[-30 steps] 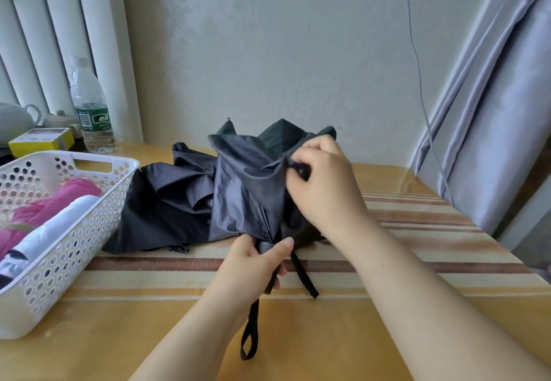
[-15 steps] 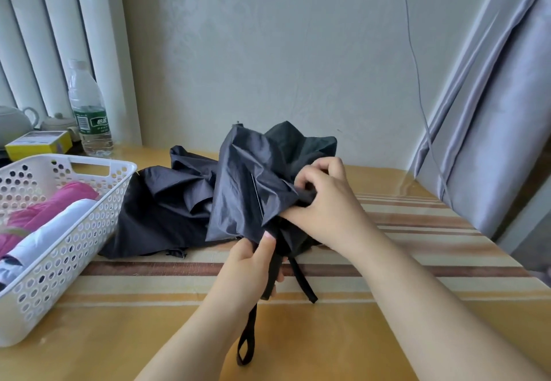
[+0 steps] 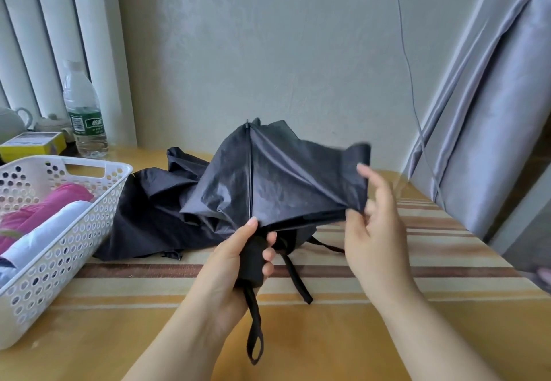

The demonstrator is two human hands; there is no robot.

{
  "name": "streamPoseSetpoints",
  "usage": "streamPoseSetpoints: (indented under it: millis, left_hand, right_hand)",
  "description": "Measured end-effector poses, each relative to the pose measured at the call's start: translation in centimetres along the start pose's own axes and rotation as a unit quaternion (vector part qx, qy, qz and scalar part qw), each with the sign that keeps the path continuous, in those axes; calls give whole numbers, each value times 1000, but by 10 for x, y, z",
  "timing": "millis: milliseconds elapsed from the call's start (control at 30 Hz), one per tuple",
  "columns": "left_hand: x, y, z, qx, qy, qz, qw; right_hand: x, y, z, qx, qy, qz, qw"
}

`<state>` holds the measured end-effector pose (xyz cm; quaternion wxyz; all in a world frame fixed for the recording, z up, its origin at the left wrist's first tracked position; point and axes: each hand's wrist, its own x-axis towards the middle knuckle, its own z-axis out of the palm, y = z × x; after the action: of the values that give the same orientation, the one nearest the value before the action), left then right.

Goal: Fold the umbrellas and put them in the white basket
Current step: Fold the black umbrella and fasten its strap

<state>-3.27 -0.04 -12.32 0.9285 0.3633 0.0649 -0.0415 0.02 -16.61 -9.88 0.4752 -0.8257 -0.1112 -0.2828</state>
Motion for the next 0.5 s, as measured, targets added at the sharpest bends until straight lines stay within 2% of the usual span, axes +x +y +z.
streamPoseSetpoints:
  millis: [33,67,100,167,200,267,300,400,500]
  left_hand:
    - [0,-1,-1,-2,-3,6,1000]
    - [0,-2,-1,5,-3,17,1000]
    - [0,-3,-1,18,0,32,999]
    - [0,-4,-2,54,21,62,996]
    - [0,-4,-2,75,30,75,994]
    - [0,-4,-3,109,33,93,989]
    - [0,-5,-4,121,35,98,987]
    - [0,-6,-3,142,33,105,984]
    - [-1,-6,-3,144,24,108,983]
  right_hand:
    - [-2,-5,-1,51,26,3,998]
    - [-6,-6,1,122,44,49,990]
    - [-11,-2,5,191,48,133,971]
    - [-20,5,12,310,-1,315,897]
    - [-23,10,12,361,-41,372,854]
    - [-18,12,5,438,-83,425,788]
    - [-11,8,-1,459,-95,428,773]
    - [10,5,-8,463,-99,442,762]
    - [26,4,-5,449,-74,415,788]
